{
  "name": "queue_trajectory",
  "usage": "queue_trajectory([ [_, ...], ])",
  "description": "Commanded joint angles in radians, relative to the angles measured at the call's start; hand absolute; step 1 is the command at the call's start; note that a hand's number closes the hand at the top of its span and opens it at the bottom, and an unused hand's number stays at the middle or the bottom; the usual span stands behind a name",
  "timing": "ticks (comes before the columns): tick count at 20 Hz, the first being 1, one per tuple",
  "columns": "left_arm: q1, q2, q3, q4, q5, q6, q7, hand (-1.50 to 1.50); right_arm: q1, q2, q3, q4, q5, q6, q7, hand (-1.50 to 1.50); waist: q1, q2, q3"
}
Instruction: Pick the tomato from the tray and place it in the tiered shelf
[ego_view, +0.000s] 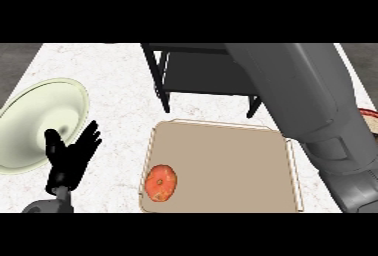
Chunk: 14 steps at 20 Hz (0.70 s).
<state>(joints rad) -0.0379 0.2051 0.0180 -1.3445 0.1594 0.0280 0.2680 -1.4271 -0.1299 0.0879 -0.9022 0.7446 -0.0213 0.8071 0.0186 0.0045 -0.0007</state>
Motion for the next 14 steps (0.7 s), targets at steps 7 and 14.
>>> queue_trajectory([
  [7, -0.024, 0.027, 0.035, 0.027, 0.014, -0.044, 0.003, 0.0, -0.03, 0.004, -0.055, 0.231, 0.045, -0.132, -0.168, 1.5, 0.007, 0.002, 0.0],
  [14, -0.04, 0.012, 0.039, 0.036, 0.004, -0.033, 0.003, 0.0, -0.079, -0.004, -0.099, 0.336, 0.032, -0.152, -0.28, 1.5, 0.01, 0.004, 0.0],
])
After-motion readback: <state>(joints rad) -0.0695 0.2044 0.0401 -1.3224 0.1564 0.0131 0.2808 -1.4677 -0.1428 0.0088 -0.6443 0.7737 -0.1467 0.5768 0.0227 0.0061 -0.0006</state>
